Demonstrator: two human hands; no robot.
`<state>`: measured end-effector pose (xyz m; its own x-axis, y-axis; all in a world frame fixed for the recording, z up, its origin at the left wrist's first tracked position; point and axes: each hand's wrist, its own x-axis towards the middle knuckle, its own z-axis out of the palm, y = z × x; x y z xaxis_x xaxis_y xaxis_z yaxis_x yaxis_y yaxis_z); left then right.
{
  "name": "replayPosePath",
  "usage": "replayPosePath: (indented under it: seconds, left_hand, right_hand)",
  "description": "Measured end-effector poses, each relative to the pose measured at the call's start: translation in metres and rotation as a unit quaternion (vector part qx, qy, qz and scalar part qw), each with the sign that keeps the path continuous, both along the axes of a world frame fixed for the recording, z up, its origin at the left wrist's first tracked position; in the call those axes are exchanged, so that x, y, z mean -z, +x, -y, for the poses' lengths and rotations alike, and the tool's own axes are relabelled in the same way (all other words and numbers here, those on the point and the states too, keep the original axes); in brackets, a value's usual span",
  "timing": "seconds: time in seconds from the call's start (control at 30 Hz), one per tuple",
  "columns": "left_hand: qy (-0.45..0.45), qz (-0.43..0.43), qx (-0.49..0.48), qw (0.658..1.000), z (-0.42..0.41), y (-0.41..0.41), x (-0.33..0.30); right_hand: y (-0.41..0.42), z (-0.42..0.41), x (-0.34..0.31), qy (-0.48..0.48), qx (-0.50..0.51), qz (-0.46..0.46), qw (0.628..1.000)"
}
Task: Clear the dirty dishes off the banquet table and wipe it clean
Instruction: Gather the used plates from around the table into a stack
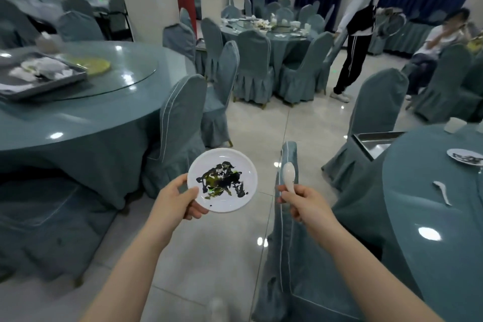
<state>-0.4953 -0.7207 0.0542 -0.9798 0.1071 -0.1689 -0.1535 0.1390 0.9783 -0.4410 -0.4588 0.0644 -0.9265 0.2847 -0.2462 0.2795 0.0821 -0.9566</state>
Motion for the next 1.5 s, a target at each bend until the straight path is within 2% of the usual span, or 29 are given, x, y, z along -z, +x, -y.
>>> replayPosePath:
  seconds: [0.23,0.5,0.63,0.8,1.03,1.23,1.5]
  left_hand:
    - [0.009,0.015,-0.050,0.999,0.032,-0.122,0.019]
    - [-0.028,-0.014,-0.080,0.996,0.065,-0.297,-0.001]
    - [-0.019,-0.003,-0.066,0.998,0.050,-0.368,-0.005]
    - [-0.018,0.011,-0.002,1.000,-0.005,-0.460,-0.001]
    - [-0.010,0.017,0.137,0.990,-0.088,-0.619,0.013]
    - [0.004,0.040,0.255,0.966,-0.198,-0.720,0.011]
    - [-0.008,0.030,0.397,0.917,-0.376,-0.767,0.016]
  right_hand:
    - [-0.148,0.015,0.015,-0.040,-0.014,-0.014,0.999]
    - [-0.338,0.017,0.005,-0.061,0.007,-0.032,0.998]
    - [-0.403,0.006,-0.002,-0.054,0.021,-0.033,0.998]
    - [-0.463,-0.025,0.003,-0.039,0.045,-0.015,0.998]
    - [-0.541,-0.093,0.018,-0.011,0.191,0.012,0.981]
    - [-0.556,-0.165,0.025,-0.011,0.334,0.024,0.942]
    - [-0.532,-0.283,0.033,0.025,0.475,0.040,0.879]
